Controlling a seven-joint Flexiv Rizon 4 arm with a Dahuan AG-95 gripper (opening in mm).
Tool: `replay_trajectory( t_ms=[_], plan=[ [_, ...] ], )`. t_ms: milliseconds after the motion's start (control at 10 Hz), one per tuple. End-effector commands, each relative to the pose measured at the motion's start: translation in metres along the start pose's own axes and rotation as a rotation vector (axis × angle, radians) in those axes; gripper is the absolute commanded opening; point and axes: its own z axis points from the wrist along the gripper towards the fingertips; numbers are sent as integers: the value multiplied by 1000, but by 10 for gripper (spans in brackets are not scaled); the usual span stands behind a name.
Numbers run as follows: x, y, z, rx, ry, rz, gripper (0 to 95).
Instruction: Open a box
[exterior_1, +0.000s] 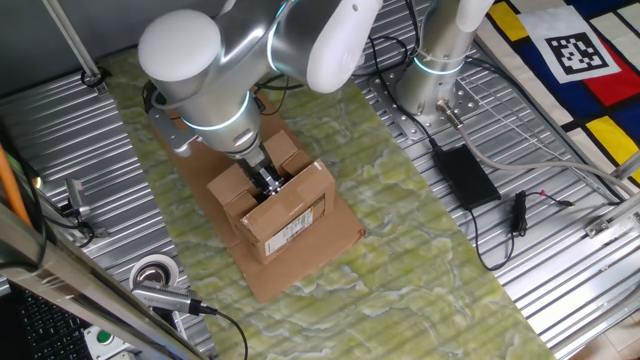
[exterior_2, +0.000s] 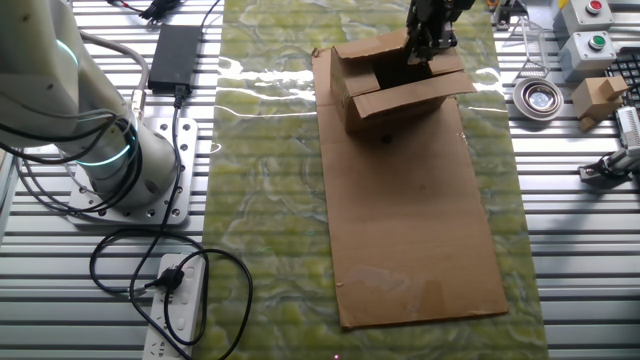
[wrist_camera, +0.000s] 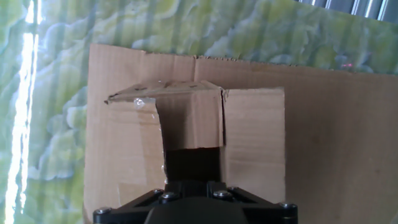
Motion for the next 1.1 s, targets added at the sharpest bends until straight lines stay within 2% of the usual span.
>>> replay_trajectory(
  t_ms=[100,900,1100],
  plan=[
    [-1,0,0,1,0,-4,190],
    [-1,8,-1,-27,2,36,190],
    [0,9,-3,-45,1,48,190]
  ],
)
